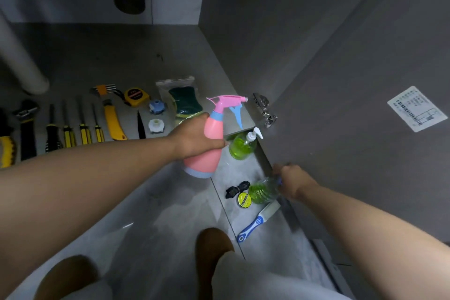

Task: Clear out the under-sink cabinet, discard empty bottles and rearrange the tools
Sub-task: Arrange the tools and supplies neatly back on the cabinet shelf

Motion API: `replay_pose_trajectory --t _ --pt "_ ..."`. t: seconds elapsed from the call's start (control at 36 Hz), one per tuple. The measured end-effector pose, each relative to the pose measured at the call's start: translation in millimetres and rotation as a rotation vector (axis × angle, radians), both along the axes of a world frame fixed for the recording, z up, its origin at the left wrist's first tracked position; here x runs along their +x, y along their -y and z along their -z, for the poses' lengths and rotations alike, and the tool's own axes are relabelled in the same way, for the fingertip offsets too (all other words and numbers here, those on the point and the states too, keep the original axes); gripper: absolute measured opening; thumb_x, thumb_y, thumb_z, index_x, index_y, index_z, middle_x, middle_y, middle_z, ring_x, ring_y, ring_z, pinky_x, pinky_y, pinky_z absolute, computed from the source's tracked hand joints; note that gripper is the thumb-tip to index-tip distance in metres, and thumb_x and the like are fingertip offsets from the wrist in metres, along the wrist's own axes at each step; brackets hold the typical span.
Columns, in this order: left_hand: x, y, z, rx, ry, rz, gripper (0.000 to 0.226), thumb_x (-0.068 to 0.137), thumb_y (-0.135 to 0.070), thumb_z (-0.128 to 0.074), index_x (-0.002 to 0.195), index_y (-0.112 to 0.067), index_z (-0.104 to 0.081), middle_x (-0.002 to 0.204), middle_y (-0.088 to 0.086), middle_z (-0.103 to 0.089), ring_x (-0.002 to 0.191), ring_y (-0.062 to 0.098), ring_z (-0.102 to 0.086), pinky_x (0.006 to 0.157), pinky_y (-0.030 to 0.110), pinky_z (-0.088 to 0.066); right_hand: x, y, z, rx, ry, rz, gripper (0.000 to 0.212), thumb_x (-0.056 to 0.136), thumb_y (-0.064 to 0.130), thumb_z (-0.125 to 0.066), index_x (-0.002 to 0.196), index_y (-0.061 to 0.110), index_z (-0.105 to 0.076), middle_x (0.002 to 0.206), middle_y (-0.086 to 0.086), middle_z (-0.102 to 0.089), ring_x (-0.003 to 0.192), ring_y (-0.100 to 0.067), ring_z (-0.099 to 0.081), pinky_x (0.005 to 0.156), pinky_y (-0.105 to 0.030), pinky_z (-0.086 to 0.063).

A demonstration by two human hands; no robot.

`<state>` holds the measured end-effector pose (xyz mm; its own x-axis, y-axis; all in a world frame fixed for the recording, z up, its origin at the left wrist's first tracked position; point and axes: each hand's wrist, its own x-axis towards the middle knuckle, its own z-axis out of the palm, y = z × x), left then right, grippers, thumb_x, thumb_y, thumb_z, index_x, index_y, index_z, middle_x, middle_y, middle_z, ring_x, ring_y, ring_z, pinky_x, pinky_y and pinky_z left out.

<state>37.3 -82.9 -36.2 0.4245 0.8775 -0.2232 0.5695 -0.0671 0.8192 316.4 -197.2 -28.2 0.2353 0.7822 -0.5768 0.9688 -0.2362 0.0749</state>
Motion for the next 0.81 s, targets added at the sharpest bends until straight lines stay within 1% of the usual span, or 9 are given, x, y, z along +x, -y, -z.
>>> replay_pose_trajectory --t 0.08,0.22,0.31,0.42,0.5,0.56,0.61,0.72,0.81 --pt "-10.1 -2.0 -4.1 -0.035 0.071 -0.046 0.062 0.054 -0.068 -0.075 0.1 -0.031 -0.058 0.097 -0.006 -0.067 0.089 0.015 -0.067 0.078 0.038 -0.059 -3.8 -3.9 -2.2 0.072 -0.013 -0.016 0.022 0.085 0.019 -0.061 0.107 0.02 -0.061 0.113 -0.015 -0.056 0.104 -0.036 -0.063 0.088 -0.032 -0.05" --pt "-17.2 -13.9 -9.9 -0.012 0.129 -0.114 0.048 0.075 -0.049 -0.083 0.106 -0.025 -0.055 0.1 -0.002 -0.064 0.093 0.019 -0.065 0.078 0.037 -0.056 -17.6 -33.7 -43.3 0.209 -0.075 -0.102 0.02 0.078 0.03 -0.073 0.083 0.028 -0.055 0.094 -0.005 -0.061 0.087 -0.028 -0.062 0.072 -0.027 -0.047" --pt "-18.9 -20.3 -18.5 -0.004 0.197 -0.166 0.049 0.08 -0.046 -0.08 0.115 -0.026 -0.052 0.105 -0.003 -0.062 0.095 0.017 -0.063 0.079 0.036 -0.055 -30.4 -63.0 -76.9 0.359 -0.133 -0.139 0.016 0.076 0.029 -0.075 0.084 0.02 -0.064 0.082 -0.001 -0.066 0.079 -0.023 -0.062 0.072 -0.03 -0.051" --pt "-21.9 -29.6 -24.9 0.011 0.313 -0.278 0.05 0.084 -0.043 -0.076 0.125 -0.029 -0.05 0.109 -0.006 -0.062 0.098 0.014 -0.063 0.071 0.028 -0.051 -44.8 -110.4 -113.3 0.555 -0.196 -0.113 0.014 0.075 0.026 -0.074 0.089 0.023 -0.071 0.082 0.001 -0.07 0.079 -0.017 -0.064 0.071 -0.022 -0.043" --pt "-27.4 -40.6 -25.8 0.012 0.372 -0.37 0.058 0.084 -0.043 -0.078 0.134 -0.027 -0.052 0.125 -0.002 -0.065 0.109 0.02 -0.065 0.094 0.041 -0.055 -55.6 -148.0 -124.6 0.629 -0.214 -0.09 0.013 0.077 0.024 -0.072 0.089 0.023 -0.074 0.08 0.003 -0.072 0.082 -0.016 -0.068 0.072 -0.02 -0.043" --pt "-32.8 -47.5 -25.7 -0.026 0.453 -0.418 0.056 0.085 -0.04 -0.079 0.133 -0.027 -0.053 0.128 -0.005 -0.067 0.111 0.023 -0.067 0.099 0.046 -0.054 -62.2 -173.2 -123.0 0.657 -0.209 -0.098 0.015 0.079 0.023 -0.071 0.093 0.021 -0.075 0.088 -0.002 -0.074 0.089 -0.021 -0.07 0.08 -0.027 -0.051" --pt "-38.0 -54.2 -23.9 -0.068 0.563 -0.468 0.052 0.085 -0.035 -0.08 0.129 -0.027 -0.052 0.119 -0.011 -0.072 0.104 0.02 -0.072 0.094 0.046 -0.057 -68.6 -197.9 -115.8 0.688 -0.208 -0.108 0.016 0.081 0.023 -0.07 0.096 0.019 -0.074 0.094 -0.005 -0.075 0.095 -0.025 -0.069 0.083 -0.029 -0.052" --pt "-47.9 -64.4 -25.5 -0.052 0.613 -0.573 0.048 0.086 -0.04 -0.078 0.122 -0.03 -0.049 0.099 -0.01 -0.069 0.074 -0.004 -0.069 0.058 0.02 -0.056 -78.4 -241.1 -95.1 0.73 -0.25 -0.048 0.015 0.083 0.02 -0.071 0.098 0.02 -0.075 0.102 -0.005 -0.074 0.101 -0.024 -0.068 0.075 -0.017 -0.04" --pt "-50.6 -69.8 -23.0 -0.076 0.666 -0.612 0.05 0.086 -0.038 -0.078 0.126 -0.033 -0.047 0.107 -0.003 -0.067 0.086 0.007 -0.069 0.061 0.025 -0.055 -80.9 -268.3 -79.2 0.751 -0.252 -0.006 0.021 0.087 0.013 -0.064 0.104 0.017 -0.075 0.11 -0.01 -0.074 0.109 -0.028 -0.067 0.083 -0.021 -0.045"
